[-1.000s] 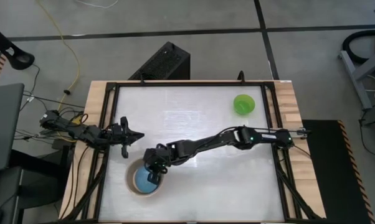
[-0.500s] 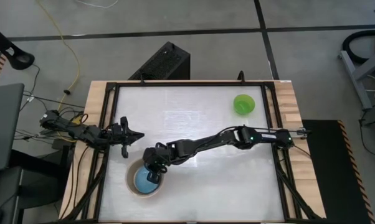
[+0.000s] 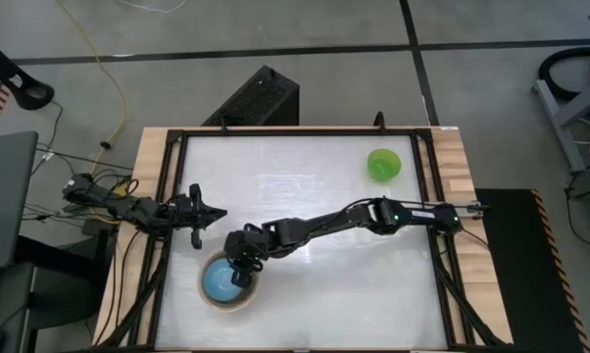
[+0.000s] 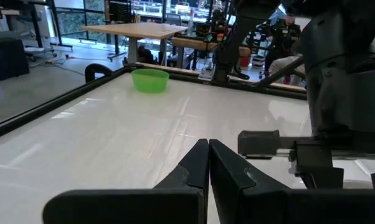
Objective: Nest bowls inside each other by size order
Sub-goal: Stack the blue bowl on top of the gray bowl, then remove the blue bowl from the top of the gray bowl to the center of the table
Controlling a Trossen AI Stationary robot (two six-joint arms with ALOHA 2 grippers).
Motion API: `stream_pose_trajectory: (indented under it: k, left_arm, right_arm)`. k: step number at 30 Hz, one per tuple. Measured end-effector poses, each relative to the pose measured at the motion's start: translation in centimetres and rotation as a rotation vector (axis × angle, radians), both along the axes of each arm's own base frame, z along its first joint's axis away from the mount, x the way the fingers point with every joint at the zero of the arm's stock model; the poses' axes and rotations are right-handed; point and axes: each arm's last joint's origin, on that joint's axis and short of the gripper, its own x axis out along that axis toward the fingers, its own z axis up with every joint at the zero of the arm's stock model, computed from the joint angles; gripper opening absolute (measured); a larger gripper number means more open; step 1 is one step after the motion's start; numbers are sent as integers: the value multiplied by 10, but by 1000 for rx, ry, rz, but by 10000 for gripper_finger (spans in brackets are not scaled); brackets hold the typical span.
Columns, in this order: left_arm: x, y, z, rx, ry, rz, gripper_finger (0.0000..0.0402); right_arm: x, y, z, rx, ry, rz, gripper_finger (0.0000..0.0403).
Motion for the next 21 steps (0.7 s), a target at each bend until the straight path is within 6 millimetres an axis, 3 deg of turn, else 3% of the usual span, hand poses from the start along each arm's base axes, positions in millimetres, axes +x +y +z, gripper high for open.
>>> stream_pose_trajectory:
  k: [4,10,15,21]
  left_arm:
    - [0,0,0,0,0,0,0]
    - [0,0,0,0,0,0,0]
    - [0,0,0,0,0,-2,0]
    - [0,0,0,0,0,-2,0]
  right_arm:
    - [-6,-6,15,-39,-3,18,180]
    - [-31,-15,69,-70,-12,27,182]
    - [-77,-19,98,-274,199,-44,170]
    - [-139,-69,115,-415,567,-360,156]
